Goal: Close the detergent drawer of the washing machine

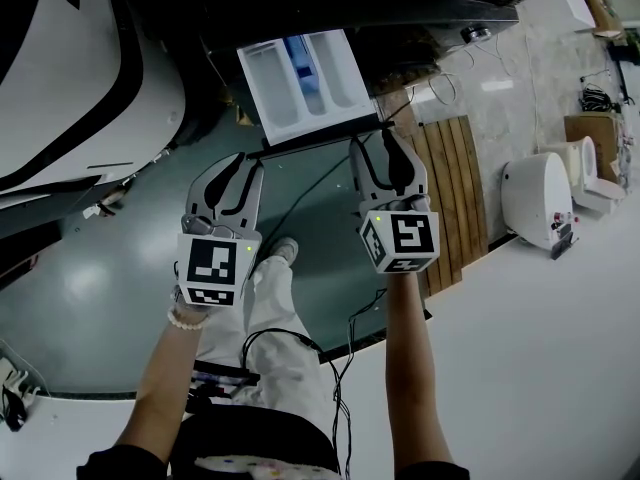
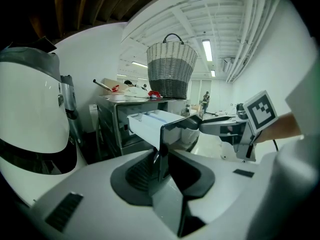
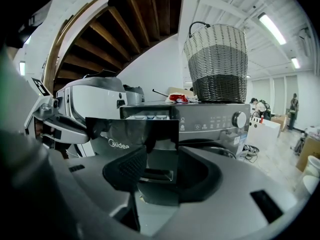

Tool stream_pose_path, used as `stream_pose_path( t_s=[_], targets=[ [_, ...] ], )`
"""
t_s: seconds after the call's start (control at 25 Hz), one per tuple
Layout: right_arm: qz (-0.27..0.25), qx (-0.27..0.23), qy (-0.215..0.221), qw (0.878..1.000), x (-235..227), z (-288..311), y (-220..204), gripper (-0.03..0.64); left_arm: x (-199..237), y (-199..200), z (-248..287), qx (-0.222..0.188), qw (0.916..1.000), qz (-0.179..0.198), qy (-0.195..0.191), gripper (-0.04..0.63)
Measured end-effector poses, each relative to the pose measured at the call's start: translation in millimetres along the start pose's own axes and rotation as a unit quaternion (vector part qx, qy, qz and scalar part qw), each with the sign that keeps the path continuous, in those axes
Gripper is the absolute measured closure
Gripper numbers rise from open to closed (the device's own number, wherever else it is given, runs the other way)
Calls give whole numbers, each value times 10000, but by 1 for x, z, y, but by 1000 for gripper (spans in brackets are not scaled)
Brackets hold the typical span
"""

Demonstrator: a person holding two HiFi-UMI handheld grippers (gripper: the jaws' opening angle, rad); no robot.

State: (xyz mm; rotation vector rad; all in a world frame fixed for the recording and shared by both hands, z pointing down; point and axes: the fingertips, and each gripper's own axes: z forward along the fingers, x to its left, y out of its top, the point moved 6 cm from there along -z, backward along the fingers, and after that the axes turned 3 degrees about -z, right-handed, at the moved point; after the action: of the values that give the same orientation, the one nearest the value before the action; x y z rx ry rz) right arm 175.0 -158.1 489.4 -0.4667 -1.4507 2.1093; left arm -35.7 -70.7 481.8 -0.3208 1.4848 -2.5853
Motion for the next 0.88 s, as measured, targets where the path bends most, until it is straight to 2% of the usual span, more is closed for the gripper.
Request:
stream_pose_path(
  t_s=[0.4, 0.6, 0.76, 0.88],
  targets=[
    [-34, 31, -41, 10000, 0, 1, 0, 417, 0, -1, 2, -1, 9999, 98, -23, 506],
    [-34, 39, -90, 9999, 0, 2, 0, 417, -2, 0, 3, 4, 9995, 292, 69, 508],
    [-29, 55, -112, 9999, 1, 1, 1, 417, -2, -1, 4, 4, 9999, 116, -33, 509],
    [-29, 79, -128, 9999, 1, 2, 1, 417, -1, 0, 5, 2, 9999, 141, -59, 509]
  ],
)
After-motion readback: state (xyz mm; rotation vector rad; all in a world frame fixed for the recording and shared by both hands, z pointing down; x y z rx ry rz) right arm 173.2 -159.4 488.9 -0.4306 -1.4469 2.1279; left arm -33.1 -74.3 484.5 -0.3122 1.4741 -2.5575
